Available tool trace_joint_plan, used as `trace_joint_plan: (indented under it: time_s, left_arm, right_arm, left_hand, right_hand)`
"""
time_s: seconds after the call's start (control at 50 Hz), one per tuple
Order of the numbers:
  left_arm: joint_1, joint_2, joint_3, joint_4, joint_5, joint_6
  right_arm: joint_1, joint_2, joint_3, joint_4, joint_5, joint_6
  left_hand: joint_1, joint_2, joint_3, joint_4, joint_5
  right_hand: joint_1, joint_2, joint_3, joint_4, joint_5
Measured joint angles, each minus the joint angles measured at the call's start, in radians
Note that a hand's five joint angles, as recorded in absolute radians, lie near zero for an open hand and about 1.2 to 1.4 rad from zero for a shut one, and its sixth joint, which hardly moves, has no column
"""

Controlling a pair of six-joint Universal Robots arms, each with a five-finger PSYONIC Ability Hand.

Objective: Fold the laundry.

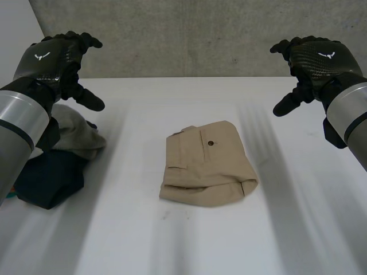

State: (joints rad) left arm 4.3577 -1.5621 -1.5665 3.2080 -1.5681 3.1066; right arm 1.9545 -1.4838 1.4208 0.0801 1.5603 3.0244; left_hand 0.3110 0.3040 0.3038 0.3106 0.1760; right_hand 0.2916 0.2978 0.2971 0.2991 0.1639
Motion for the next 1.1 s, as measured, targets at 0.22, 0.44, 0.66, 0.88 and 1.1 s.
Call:
trace_joint_plan:
  time_s: [0.22, 0.44, 0.66, 0.88, 1.1]
  left_arm:
    - [-0.005, -0.008, -0.002, 0.0, 0.001, -0.001]
    - [-0.022, -0.011, 0.009, 0.02, 0.108, -0.003]
    - [-0.054, -0.061, 0.041, 0.04, 0.558, -0.006]
    - [-0.198, -0.184, 0.091, 0.046, 0.626, -0.001]
    - [-0.25, -0.259, 0.136, 0.048, 0.611, -0.001]
  right_arm:
    - [0.003, 0.023, 0.009, -0.013, 0.001, -0.005]
    - [-0.014, 0.026, 0.0, -0.006, 0.0, -0.008]
    - [-0.072, 0.1, 0.096, 0.056, -0.04, -0.002]
    - [-0.063, 0.285, 0.225, -0.062, -0.154, 0.121]
    - [-0.048, 0.417, 0.23, -0.243, -0.181, 0.215]
  left_hand:
    - [-0.103, -0.095, -0.09, -0.106, -0.125]
    - [-0.103, -0.096, -0.09, -0.106, -0.125]
    - [-0.103, -0.096, -0.09, -0.106, -0.125]
    - [-0.103, -0.096, -0.09, -0.106, -0.125]
    - [-0.103, -0.096, -0.09, -0.106, -0.125]
  right_hand:
    - [-0.061, -0.086, -0.084, -0.085, -0.116]
    - [-0.061, -0.086, -0.084, -0.085, -0.116]
    - [-0.061, -0.086, -0.084, -0.085, -0.116]
    - [-0.061, -0.086, -0.084, -0.085, -0.116]
    - [-0.061, -0.086, -0.084, -0.085, -0.116]
